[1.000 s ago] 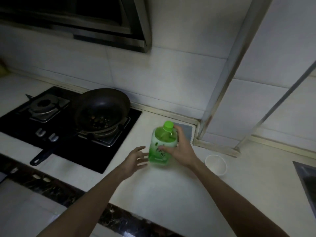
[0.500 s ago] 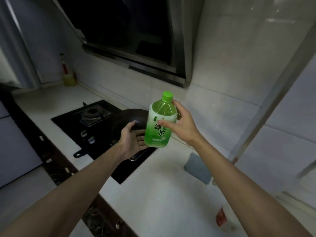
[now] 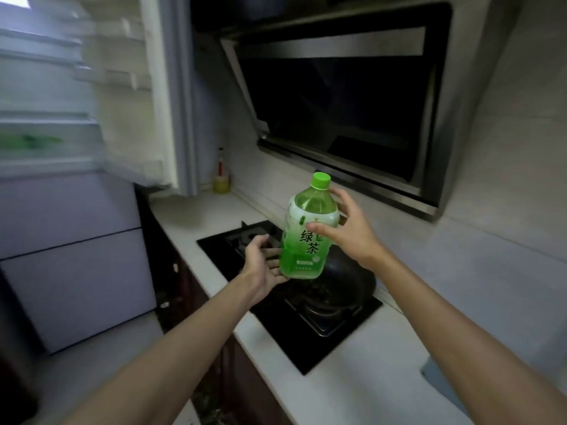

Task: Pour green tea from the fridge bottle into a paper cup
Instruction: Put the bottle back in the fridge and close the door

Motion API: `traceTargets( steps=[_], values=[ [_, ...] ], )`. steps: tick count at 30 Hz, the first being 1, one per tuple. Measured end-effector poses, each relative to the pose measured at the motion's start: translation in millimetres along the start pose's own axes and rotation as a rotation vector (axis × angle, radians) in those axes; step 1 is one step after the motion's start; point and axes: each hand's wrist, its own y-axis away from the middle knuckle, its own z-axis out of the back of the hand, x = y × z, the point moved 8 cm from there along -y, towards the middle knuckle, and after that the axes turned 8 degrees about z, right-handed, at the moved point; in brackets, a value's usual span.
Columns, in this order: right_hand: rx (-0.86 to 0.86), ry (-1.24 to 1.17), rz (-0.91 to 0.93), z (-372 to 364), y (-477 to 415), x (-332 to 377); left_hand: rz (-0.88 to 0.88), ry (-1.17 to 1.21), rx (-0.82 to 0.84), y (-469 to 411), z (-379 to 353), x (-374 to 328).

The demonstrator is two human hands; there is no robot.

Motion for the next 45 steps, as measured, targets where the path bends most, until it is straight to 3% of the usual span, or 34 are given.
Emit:
traceTargets(
  steps=[12, 24, 34, 45],
  values=[
    [0.073, -0.186, 0.160, -229, -99, 69, -0.132, 0.041, -0.183, 85, 196, -167],
    [0.252, -0.273, 0.223, -412, -175, 110, -0.239, 0.157, -0.362, 132, 331, -259],
    [0.339, -0.364, 0.244, -506, -247, 106, -0.312, 0.187, -0.456, 115, 403, -333],
    [0.368, -0.450, 0.275, -565, -365, 96, -0.382, 0.170, -0.514, 57, 434, -442]
  ],
)
